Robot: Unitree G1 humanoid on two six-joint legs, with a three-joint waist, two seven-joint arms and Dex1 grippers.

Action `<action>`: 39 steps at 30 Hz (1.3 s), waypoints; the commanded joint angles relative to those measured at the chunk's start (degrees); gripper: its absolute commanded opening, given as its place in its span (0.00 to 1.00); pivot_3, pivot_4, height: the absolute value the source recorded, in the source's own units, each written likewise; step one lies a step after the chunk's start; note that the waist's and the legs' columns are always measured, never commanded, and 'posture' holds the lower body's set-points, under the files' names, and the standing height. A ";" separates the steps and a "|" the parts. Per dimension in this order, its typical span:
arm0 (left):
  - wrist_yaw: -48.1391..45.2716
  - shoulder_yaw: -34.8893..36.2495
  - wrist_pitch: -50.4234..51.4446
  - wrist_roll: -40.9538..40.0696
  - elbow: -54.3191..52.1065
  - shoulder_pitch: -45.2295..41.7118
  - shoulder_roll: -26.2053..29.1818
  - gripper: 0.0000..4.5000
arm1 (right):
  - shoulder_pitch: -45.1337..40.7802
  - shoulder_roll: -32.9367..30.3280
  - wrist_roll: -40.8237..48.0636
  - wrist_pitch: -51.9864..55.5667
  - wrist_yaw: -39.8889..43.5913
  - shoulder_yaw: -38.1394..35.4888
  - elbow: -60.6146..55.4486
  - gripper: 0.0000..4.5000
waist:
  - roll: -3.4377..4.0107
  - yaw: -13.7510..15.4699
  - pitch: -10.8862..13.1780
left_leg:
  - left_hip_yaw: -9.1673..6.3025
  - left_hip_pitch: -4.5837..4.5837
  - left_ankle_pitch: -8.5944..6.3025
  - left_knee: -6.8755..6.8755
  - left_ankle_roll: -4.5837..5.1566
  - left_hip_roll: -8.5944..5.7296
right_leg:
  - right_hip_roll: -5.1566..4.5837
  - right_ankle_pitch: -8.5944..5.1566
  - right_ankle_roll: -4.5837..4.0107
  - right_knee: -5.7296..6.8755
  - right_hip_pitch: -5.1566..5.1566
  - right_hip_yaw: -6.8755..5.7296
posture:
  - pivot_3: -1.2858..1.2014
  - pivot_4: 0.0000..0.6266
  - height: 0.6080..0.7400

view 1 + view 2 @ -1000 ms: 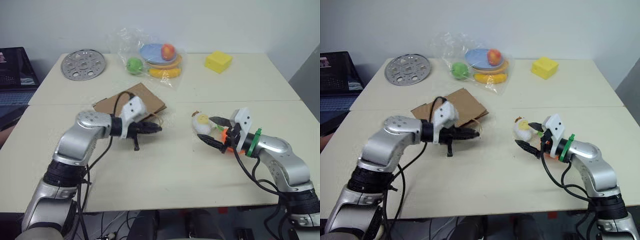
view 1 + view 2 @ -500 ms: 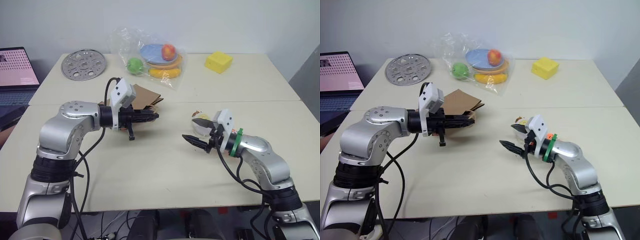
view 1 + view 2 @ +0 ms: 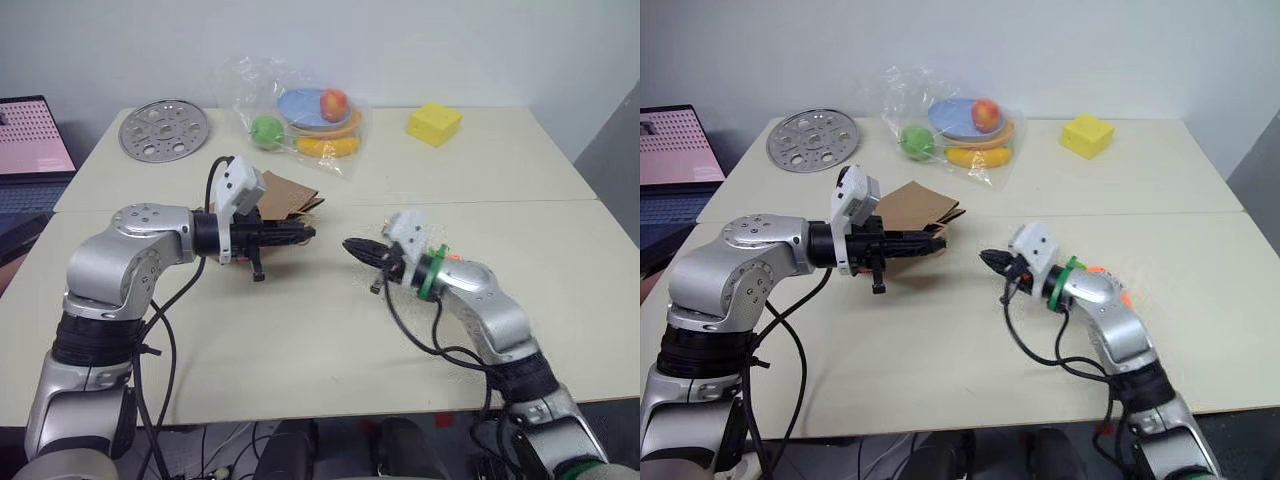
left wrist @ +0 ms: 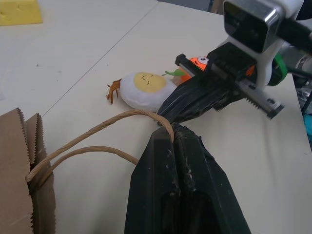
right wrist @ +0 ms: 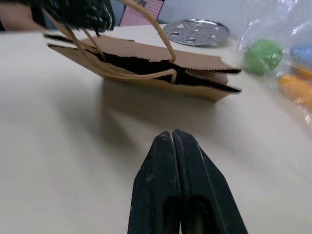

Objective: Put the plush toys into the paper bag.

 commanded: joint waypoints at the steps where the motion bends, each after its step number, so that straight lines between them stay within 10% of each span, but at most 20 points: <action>1: -0.44 2.30 -0.20 -1.61 -1.32 -1.13 1.59 0.00 | -1.62 0.36 -5.50 -11.62 -0.47 2.49 4.19 0.01 | -0.01 0.03 0.00 | -0.01 0.01 0.00 0.00 0.00 0.00 | 0.00 0.00 0.00 0.04 0.00 -0.02 | 0.52 0.24 1.00; 7: -0.41 2.39 -0.30 -1.99 -1.38 -1.09 2.40 0.00 | -2.27 1.73 -5.04 -20.44 1.35 1.43 9.60 0.14 | -0.01 0.07 0.00 | -0.01 0.01 0.03 0.03 -0.04 0.00 | 0.00 0.00 0.00 0.10 0.01 0.00 | 0.52 0.24 1.00; 14: 0.09 1.99 -0.70 -1.49 -1.84 -0.75 2.60 0.00 | -5.08 4.94 -9.95 -28.41 -1.75 3.32 14.46 0.68 | -0.01 -0.33 0.00 | -0.02 0.10 0.12 0.02 -0.13 0.01 | 0.01 0.00 -0.01 0.33 -0.04 0.00 | 0.52 0.24 1.00; 30: 1.46 2.40 -0.43 -2.33 -3.28 0.20 1.84 0.00 | -10.96 13.81 -9.58 -32.11 0.28 4.27 22.62 0.68 | -0.01 -1.03 -0.01 | -0.06 0.10 0.28 0.01 -0.27 0.02 | 0.05 0.00 -0.01 0.53 -0.18 0.01 | 0.52 0.24 1.00; 39: 2.05 2.60 -0.97 -2.30 -3.15 0.90 2.37 0.00 | -10.57 13.53 -9.53 -33.41 1.20 4.17 23.33 0.00 | -0.01 -1.04 -0.01 | -0.07 0.10 0.29 -0.01 -0.29 0.03 | 0.05 0.00 -0.01 0.54 -0.20 0.01 | 0.52 0.24 1.00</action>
